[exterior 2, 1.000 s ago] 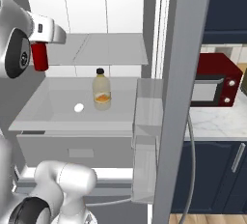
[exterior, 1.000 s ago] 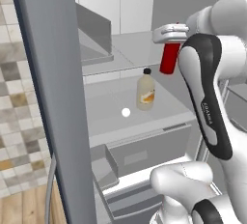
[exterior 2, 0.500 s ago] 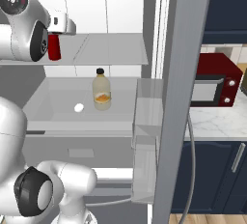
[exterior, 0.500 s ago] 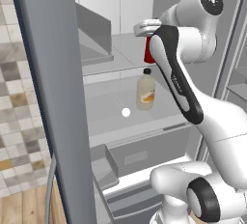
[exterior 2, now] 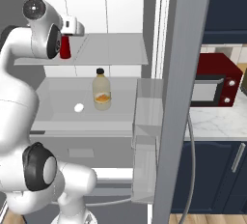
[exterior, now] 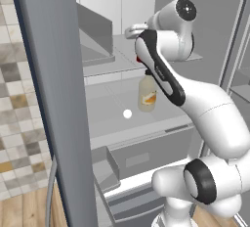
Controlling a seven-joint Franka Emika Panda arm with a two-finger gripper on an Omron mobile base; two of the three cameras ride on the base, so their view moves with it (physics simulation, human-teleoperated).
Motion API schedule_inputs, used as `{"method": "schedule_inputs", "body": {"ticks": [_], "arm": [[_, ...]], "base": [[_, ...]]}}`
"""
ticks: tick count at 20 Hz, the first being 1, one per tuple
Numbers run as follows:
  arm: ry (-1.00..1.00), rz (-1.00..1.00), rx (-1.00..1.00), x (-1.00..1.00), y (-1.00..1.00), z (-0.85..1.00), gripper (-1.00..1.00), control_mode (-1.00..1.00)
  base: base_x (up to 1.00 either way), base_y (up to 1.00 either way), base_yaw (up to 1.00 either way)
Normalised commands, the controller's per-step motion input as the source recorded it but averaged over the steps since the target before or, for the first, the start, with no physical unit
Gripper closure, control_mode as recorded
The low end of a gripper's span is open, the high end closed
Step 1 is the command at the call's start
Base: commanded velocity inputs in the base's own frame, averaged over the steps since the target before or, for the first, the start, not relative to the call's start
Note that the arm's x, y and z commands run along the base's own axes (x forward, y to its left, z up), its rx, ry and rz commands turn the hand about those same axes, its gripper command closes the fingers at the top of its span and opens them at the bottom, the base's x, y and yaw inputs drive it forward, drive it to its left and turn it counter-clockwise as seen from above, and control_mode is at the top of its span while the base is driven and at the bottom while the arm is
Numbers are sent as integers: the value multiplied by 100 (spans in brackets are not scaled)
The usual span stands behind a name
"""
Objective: Place the ketchup and ketchup from the counter to the top shelf of the fridge. If the existing items in the fridge are on the top shelf, move them to other shelves.
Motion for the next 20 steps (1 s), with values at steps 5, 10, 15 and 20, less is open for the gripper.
{"method": "schedule_inputs", "body": {"ticks": [5,10,15,20], "arm": [[0,0,0,42,0,-27,100,-100],[0,0,0,20,0,-28,100,-100],[0,0,0,16,0,-26,100,-100],[0,0,0,40,0,-7,100,-100]], "base": [[0,0,0],[0,0,0],[0,0,0],[0,0,0]]}}
